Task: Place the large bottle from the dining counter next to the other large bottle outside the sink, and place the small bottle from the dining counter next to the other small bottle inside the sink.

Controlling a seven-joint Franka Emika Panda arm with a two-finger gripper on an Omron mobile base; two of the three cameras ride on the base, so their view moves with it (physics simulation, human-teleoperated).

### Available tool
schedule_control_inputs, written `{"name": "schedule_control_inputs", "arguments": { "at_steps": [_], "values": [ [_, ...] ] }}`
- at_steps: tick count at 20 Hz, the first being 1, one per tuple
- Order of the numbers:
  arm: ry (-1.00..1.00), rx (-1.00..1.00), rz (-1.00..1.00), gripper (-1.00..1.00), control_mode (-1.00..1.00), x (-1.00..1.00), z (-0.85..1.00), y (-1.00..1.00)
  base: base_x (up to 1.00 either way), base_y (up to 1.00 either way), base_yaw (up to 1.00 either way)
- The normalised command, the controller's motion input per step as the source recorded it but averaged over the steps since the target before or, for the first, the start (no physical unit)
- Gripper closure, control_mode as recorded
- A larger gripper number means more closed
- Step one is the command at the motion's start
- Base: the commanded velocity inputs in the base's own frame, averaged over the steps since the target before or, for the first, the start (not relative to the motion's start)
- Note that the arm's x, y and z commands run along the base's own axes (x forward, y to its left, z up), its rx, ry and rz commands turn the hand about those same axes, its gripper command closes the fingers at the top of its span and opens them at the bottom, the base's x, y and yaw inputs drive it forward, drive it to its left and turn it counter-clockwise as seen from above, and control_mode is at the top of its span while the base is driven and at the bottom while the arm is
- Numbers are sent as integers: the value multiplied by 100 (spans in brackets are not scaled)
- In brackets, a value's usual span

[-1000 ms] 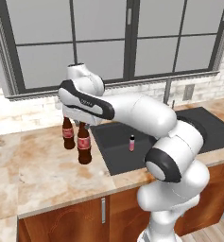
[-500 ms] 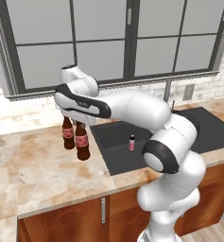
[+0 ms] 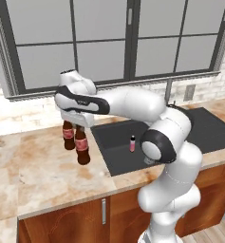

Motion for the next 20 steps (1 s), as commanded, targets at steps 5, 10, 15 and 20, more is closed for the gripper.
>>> {"name": "schedule_control_inputs", "arguments": {
  "at_steps": [5, 10, 15, 20],
  "values": [
    [-1, 0, -2, 100, -100, 8, -42, 7, 0, 0, 0],
    [-1, 0, -4, 100, -100, 4, -35, 20, 0, 0, 0],
    [0, 0, -3, 100, -100, 0, -28, 7, 0, 0, 0],
    [0, -1, -3, 100, -100, 0, -17, 1, 0, 0, 0]
  ]
}}
